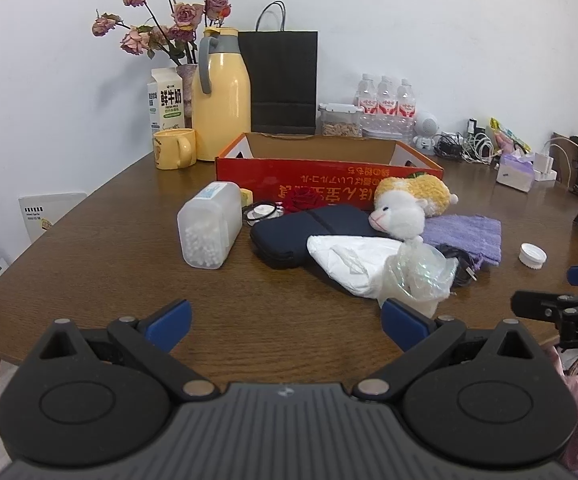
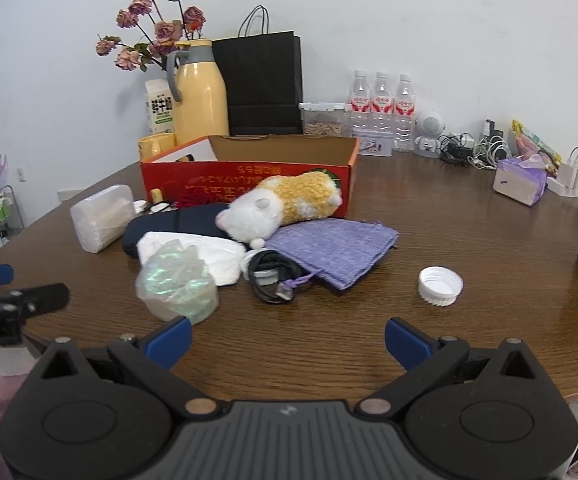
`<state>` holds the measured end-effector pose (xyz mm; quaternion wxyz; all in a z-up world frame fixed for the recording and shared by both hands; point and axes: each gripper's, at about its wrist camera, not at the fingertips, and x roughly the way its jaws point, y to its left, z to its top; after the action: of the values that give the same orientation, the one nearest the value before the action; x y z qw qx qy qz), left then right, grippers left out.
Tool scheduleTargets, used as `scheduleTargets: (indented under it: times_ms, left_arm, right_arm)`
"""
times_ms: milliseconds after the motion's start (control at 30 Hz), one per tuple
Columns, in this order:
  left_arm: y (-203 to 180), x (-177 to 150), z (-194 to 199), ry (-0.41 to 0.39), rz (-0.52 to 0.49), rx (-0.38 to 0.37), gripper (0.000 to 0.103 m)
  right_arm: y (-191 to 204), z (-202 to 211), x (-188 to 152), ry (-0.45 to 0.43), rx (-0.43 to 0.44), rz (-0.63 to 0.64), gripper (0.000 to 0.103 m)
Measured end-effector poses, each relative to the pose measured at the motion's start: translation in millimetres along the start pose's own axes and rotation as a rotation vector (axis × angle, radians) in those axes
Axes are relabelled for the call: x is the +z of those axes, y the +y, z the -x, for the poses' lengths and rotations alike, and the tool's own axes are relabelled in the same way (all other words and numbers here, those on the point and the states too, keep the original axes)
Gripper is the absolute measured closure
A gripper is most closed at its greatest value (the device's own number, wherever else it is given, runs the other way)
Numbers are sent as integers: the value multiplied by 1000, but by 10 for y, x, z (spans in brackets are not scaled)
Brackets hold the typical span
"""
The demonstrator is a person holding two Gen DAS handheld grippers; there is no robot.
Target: Organize objects
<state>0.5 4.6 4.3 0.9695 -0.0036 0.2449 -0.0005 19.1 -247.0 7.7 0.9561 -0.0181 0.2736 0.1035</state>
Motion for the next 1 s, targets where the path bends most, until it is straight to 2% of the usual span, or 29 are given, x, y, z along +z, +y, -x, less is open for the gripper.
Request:
scheduleTargets:
  times_ms: [200, 400, 600, 767, 833, 900, 933, 1000]
  left_arm:
    - [56, 89, -100, -9, 35, 45, 0]
    - [123, 160, -202, -7, 70, 101, 0]
    - [137, 235, -301, -5, 88, 156, 0]
    - [129, 304, -396, 0, 98, 177, 0]
    - [121, 324, -440, 6, 96, 185, 0]
    - [110, 340, -486, 14, 91, 201, 0]
    - [109, 348, -508, 18, 91, 204, 0]
    - [108, 363, -555, 23, 92, 211, 0]
  right_arm:
    - [-242, -109, 45, -8, -23, 44, 1]
    - [-560, -296, 110, 0, -7, 119, 4]
    - [-945, -542, 165, 28, 41, 155, 22]
    - [-1156, -705, 211, 42, 67, 175, 31]
    - [-1223, -779, 233, 59, 80, 166, 41]
    - [-1282, -839, 245, 71, 80, 153, 45]
    - [-1321, -878, 252, 82, 97, 132, 54]
    - [-1393, -936, 262, 93, 134, 93, 63]
